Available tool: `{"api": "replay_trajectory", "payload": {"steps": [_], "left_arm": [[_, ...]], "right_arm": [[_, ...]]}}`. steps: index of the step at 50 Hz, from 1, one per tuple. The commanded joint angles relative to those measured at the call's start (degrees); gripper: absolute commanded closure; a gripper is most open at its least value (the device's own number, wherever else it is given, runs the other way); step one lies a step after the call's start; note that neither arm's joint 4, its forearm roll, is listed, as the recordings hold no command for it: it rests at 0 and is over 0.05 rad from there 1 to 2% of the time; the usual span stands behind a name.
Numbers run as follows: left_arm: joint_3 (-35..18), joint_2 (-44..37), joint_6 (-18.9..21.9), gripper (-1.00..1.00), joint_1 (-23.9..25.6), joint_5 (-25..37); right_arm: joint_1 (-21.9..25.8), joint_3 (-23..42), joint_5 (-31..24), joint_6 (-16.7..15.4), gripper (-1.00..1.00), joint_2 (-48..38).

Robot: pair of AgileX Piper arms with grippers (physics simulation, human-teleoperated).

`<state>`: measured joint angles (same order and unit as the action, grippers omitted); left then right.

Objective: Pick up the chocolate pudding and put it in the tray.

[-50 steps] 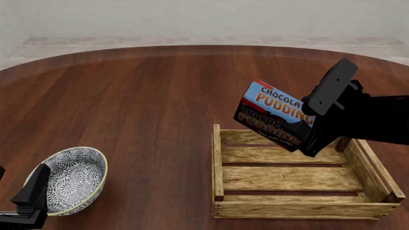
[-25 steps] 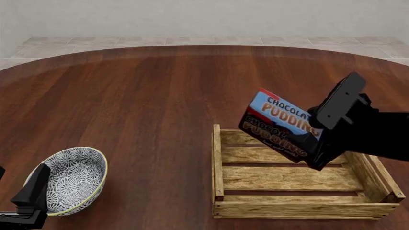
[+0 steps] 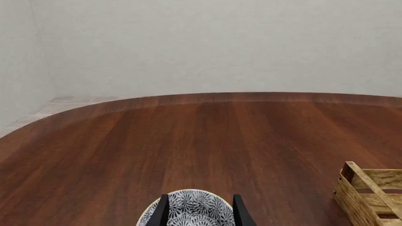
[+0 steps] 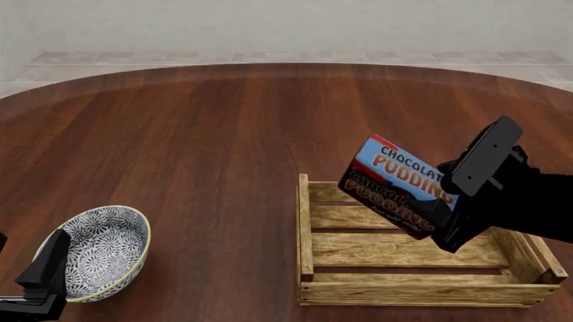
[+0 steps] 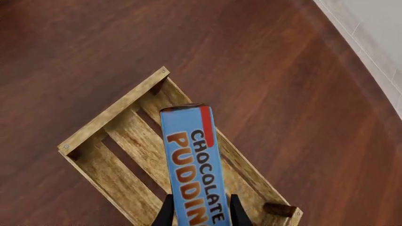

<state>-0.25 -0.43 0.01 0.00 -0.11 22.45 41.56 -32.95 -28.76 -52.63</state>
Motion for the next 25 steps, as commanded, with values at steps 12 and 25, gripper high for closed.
{"api": "replay_trajectory", "payload": {"steps": [12, 25], "left_arm": [[0.0, -0.01, 0.0, -1.0, 0.0, 0.0], [0.0, 0.01, 0.0, -1.0, 0.0, 0.0]], "right_arm": [[0.34, -2.12, 1.02, 2.6, 1.0, 1.12], [1.31, -4.14, 3.82, 4.19, 1.0, -0.02]]}}
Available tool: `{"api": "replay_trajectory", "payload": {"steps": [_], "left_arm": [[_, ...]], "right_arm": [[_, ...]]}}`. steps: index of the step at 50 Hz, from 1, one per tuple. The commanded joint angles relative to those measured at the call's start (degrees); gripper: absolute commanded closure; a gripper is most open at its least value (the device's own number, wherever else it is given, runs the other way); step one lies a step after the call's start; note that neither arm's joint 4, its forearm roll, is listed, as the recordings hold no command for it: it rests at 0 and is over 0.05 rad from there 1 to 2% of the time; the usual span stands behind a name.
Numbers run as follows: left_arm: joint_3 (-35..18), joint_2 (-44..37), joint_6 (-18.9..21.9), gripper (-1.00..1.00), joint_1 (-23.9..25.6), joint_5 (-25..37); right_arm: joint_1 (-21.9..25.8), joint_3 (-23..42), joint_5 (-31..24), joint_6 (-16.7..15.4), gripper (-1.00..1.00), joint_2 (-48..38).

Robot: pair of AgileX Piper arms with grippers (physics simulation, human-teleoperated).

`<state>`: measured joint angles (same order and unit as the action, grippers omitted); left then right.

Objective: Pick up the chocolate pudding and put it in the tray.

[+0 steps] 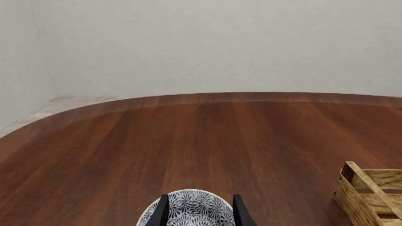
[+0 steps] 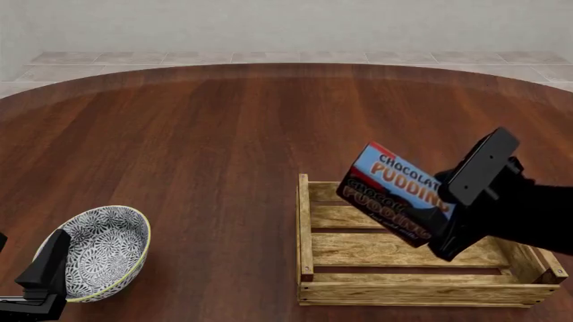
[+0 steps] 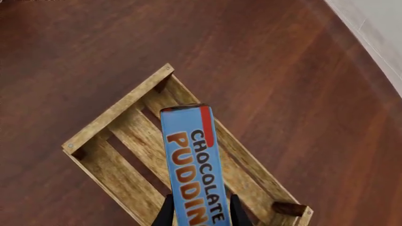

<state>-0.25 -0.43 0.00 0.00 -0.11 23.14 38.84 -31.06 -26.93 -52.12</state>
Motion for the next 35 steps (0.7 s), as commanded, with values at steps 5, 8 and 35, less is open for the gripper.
{"api": "replay_trajectory", "payload": {"steps": [5, 8, 35], "left_arm": [[0.0, 0.0, 0.01, -1.0, -0.01, 0.0], [0.0, 0.0, -0.01, -1.0, 0.0, 0.0], [0.0, 0.0, 0.01, -1.0, 0.0, 0.0]], "right_arm": [[0.91, -2.01, 2.89, 2.99, 1.0, -0.9], [0.91, -3.82, 4.95, 3.07, 1.0, -1.2], [1.04, -4.12, 4.55, 2.94, 1.0, -2.03]]}}
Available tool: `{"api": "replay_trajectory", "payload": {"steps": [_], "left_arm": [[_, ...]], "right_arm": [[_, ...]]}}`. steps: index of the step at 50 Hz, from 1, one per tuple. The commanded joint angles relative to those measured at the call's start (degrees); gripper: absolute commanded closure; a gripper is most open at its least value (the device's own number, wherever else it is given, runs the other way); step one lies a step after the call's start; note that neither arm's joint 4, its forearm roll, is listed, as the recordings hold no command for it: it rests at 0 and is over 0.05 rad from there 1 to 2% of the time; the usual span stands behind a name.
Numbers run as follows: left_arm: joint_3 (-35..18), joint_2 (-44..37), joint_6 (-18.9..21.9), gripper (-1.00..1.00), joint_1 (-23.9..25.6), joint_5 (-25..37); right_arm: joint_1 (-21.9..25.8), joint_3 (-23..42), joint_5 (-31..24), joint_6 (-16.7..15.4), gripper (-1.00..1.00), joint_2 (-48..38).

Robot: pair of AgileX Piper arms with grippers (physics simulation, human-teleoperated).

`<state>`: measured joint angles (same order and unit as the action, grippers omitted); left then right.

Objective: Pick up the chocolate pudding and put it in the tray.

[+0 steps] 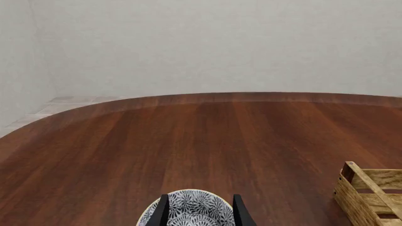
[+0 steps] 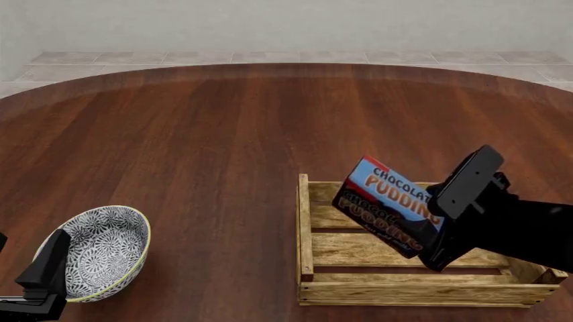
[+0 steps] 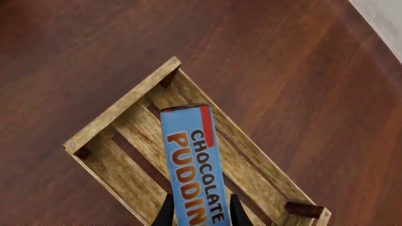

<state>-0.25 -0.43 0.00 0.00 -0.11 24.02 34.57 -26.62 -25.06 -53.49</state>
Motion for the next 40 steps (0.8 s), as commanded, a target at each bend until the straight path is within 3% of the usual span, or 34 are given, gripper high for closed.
{"api": "replay_trajectory", "payload": {"steps": [1, 40], "left_arm": [[0.0, 0.0, 0.0, -1.0, 0.0, 0.0], [0.0, 0.0, 0.0, -1.0, -0.01, 0.0]], "right_arm": [[0.07, 0.09, 0.22, 0.81, 1.0, -0.96], [0.75, 0.15, 1.73, 0.67, 1.0, -4.24]]}}
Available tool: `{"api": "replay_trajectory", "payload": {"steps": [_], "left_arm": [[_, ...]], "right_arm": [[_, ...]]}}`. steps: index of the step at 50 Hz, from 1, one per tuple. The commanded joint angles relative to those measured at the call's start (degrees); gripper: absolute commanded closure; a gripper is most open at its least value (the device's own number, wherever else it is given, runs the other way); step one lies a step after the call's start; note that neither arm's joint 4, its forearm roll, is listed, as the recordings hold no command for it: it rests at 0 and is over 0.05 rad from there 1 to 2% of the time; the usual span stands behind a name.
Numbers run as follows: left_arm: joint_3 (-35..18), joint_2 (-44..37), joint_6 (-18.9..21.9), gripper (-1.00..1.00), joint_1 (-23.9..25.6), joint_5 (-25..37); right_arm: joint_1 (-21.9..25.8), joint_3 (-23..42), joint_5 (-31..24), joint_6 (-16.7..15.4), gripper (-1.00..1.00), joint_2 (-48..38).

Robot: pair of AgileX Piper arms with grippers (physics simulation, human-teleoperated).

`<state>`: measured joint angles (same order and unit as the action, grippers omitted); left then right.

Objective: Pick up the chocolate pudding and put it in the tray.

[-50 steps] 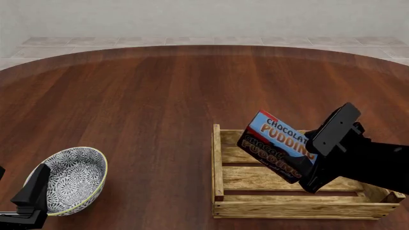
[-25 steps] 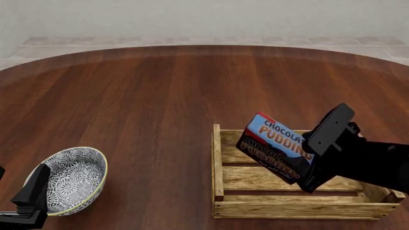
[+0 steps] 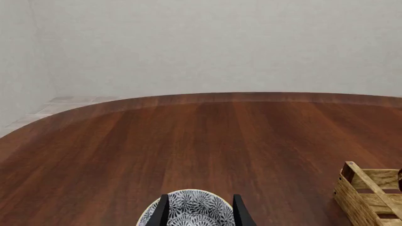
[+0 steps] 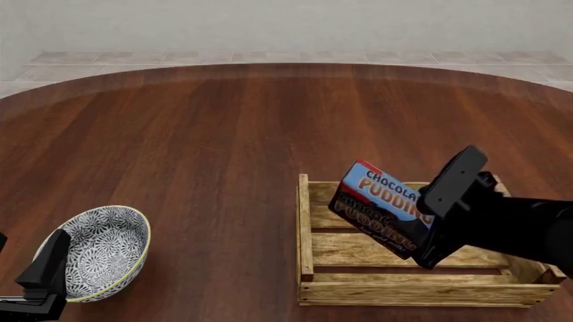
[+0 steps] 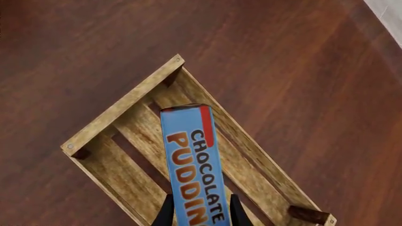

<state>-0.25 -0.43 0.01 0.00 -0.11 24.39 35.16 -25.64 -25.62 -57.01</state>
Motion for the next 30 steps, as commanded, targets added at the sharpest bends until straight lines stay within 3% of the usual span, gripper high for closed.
{"api": "replay_trajectory", "payload": {"steps": [1, 30], "left_arm": [[0.0, 0.0, -0.01, -1.0, 0.01, 0.0], [0.0, 0.01, 0.0, -1.0, -0.01, 0.0]], "right_arm": [[0.44, -0.36, 0.63, 1.29, 1.0, -0.66], [1.12, -1.35, 1.76, 1.46, 1.0, -2.26]]}}
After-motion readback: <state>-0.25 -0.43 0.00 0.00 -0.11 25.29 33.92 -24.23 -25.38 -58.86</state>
